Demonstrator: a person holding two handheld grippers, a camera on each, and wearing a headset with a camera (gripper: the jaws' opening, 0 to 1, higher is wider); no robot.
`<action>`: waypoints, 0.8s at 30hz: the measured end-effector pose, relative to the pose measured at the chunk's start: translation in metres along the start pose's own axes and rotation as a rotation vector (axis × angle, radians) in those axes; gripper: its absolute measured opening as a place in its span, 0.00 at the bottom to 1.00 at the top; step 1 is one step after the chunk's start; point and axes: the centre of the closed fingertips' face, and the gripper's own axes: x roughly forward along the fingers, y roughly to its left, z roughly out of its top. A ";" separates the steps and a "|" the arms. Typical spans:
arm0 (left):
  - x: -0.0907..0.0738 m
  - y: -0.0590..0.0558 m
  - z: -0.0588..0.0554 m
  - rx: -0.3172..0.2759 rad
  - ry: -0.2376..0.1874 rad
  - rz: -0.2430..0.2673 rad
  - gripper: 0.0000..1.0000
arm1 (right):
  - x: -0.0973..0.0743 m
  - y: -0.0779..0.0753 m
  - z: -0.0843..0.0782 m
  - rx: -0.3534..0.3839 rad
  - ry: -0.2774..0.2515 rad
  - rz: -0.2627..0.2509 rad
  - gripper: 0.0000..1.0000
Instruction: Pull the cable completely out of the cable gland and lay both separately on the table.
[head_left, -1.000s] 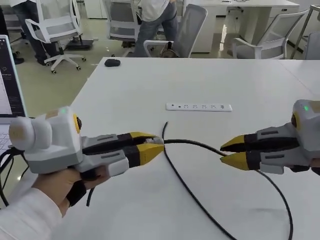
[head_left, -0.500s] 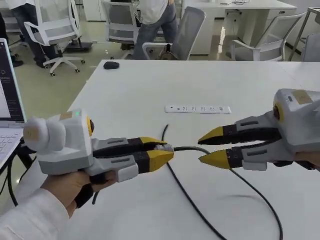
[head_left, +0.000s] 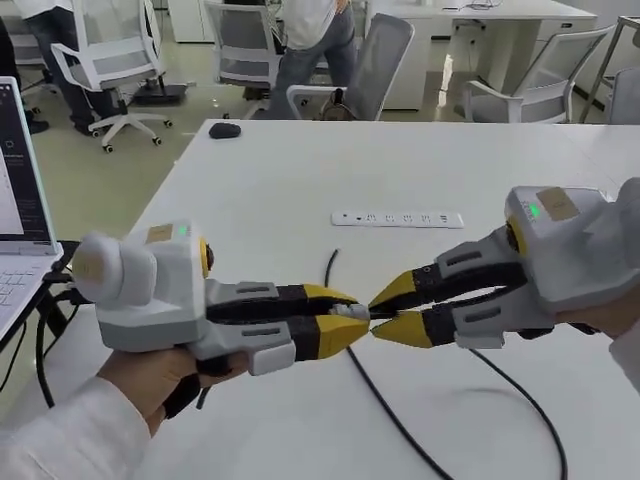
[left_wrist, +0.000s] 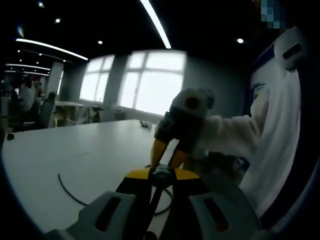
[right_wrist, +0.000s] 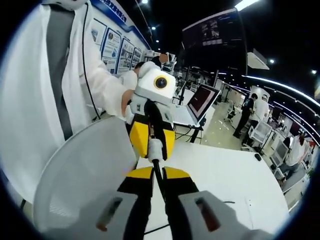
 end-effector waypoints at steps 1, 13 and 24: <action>0.000 0.000 0.000 0.001 -0.002 0.002 0.16 | -0.001 0.001 0.001 0.007 -0.006 0.004 0.05; -0.001 0.000 0.002 -0.008 -0.016 0.009 0.16 | -0.003 0.001 0.002 -0.006 -0.016 -0.007 0.04; -0.005 0.000 0.001 -0.013 -0.019 0.018 0.16 | -0.006 0.004 0.000 0.005 -0.019 -0.017 0.04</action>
